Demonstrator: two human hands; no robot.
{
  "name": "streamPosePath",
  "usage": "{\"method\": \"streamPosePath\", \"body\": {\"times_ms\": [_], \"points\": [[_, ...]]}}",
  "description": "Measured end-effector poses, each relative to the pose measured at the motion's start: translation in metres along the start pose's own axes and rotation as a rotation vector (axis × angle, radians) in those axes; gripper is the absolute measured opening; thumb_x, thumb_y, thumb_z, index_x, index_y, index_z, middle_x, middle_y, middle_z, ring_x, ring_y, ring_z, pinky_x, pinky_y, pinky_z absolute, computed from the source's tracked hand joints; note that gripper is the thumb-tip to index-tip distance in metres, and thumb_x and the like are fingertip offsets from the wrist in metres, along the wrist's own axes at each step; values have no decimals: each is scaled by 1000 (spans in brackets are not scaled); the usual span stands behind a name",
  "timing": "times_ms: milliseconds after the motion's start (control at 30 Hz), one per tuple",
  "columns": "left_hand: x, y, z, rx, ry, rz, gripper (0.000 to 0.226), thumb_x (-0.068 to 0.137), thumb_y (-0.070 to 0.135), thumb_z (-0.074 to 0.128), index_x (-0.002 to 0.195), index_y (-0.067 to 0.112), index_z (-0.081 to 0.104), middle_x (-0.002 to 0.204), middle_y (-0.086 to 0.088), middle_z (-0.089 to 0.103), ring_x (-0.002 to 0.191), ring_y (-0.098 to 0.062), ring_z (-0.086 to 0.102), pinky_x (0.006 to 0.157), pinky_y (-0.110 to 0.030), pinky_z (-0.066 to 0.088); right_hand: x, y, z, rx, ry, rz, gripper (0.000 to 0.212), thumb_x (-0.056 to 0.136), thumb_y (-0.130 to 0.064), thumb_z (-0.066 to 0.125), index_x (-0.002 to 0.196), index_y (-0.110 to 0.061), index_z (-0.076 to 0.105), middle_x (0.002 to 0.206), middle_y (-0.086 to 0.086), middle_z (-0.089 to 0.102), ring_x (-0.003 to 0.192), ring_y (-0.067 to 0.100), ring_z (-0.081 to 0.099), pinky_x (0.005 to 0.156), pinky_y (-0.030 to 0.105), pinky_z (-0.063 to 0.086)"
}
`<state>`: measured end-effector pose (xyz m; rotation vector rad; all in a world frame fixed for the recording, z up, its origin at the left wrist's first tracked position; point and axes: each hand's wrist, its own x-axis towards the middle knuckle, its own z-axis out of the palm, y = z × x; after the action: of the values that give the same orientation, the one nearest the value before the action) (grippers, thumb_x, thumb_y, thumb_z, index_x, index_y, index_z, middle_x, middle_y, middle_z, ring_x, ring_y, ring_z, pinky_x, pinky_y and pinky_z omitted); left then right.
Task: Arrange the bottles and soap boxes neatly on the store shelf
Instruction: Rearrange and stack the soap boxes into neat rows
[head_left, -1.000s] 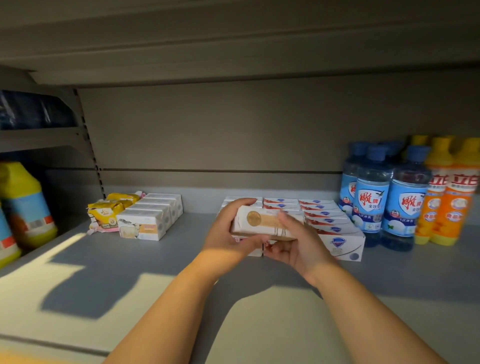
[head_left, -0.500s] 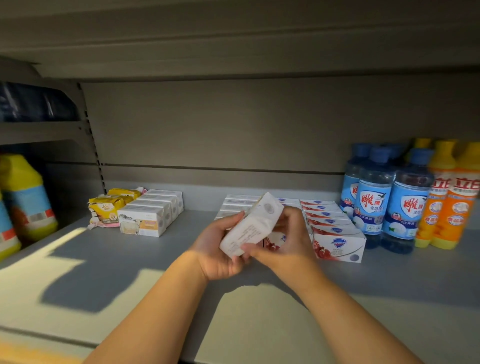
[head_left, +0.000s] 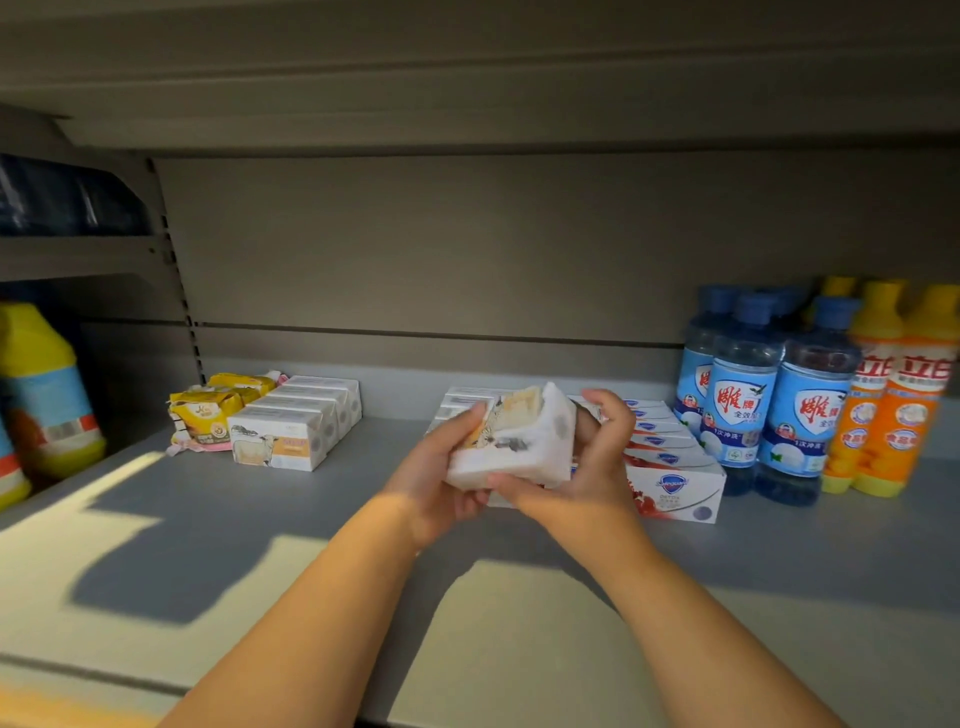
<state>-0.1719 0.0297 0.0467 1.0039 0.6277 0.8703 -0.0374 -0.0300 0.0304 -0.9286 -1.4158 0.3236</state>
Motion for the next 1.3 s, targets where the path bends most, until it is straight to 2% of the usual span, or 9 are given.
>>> {"method": "streamPosePath", "body": {"times_ms": [233, 333, 500, 633, 733, 867, 1000, 1133, 1300], "points": [[-7, 3, 1, 463, 306, 761, 37, 65, 4, 83, 82, 21, 55, 63, 16, 66, 58, 2, 60, 54, -15, 49, 8, 9, -12, 190, -213, 343, 77, 55, -34, 88, 117, -53, 46, 116, -19, 59, 97, 2, 64, 77, 24, 55], [-13, -5, 2, 595, 235, 933, 50, 45, 38, 87, 84, 28, 57, 75, 16, 62, 72, -2, 59, 66, -19, 48, 9, 13, -18, 138, -252, 426, 65, 47, -42, 86, 104, -52, 58, 103, -18, 67, 95, 6, 65, 82, 35, 57], [-12, -1, -6, 951, 281, 1356, 69, 68, 78, 54, 101, 18, 52, 95, 1, 52, 90, -6, 48, 87, -12, 39, 4, 5, -10, -189, -84, -21, 50, 67, -17, 81, 96, -52, 61, 99, -27, 64, 97, -13, 55, 81, 3, 42], [-16, -3, 1, 804, 120, 1128, 73, 57, 44, 73, 122, 30, 42, 119, 4, 46, 117, -8, 46, 101, -22, 37, 8, 2, -20, -362, 146, -490, 44, 75, -8, 66, 115, -21, 55, 133, 5, 47, 125, 8, 37, 102, 10, 32], [-17, -12, 8, 634, -41, 852, 84, 58, 23, 81, 128, 39, 37, 117, 16, 60, 112, -2, 57, 86, -14, 46, 7, 0, -22, -322, 214, -449, 47, 73, -1, 67, 113, -21, 51, 137, 4, 38, 127, 10, 35, 104, 14, 32], [-17, -16, 10, 610, -21, 868, 73, 60, 9, 83, 114, 39, 45, 108, 24, 63, 103, 3, 60, 76, -11, 49, 10, 2, -19, -327, 192, -371, 42, 71, -10, 71, 109, -19, 56, 131, 5, 42, 122, 10, 39, 101, 14, 36], [-20, -8, 10, 526, 53, 956, 65, 56, 28, 80, 113, 29, 50, 111, 18, 65, 106, -5, 60, 87, -21, 49, 9, 0, -13, -38, -29, 164, 42, 61, -16, 85, 89, -37, 61, 96, -18, 66, 90, -6, 60, 72, 9, 47], [-17, 3, 9, 328, 93, 838, 22, 88, 23, 60, 110, 23, 59, 91, 15, 72, 86, -2, 66, 72, -17, 52, 0, -2, -1, 445, -363, 542, 23, 74, -31, 69, 95, -22, 68, 85, 4, 74, 69, 20, 70, 56, 26, 55], [-8, 7, 8, 273, 136, 571, 27, 90, 39, 46, 101, 25, 67, 101, 5, 70, 94, -19, 61, 78, -34, 50, 2, -10, -6, 881, -668, 1022, 45, 63, -53, 73, 81, -12, 75, 58, 5, 64, 40, 12, 58, 36, 17, 45]]}}
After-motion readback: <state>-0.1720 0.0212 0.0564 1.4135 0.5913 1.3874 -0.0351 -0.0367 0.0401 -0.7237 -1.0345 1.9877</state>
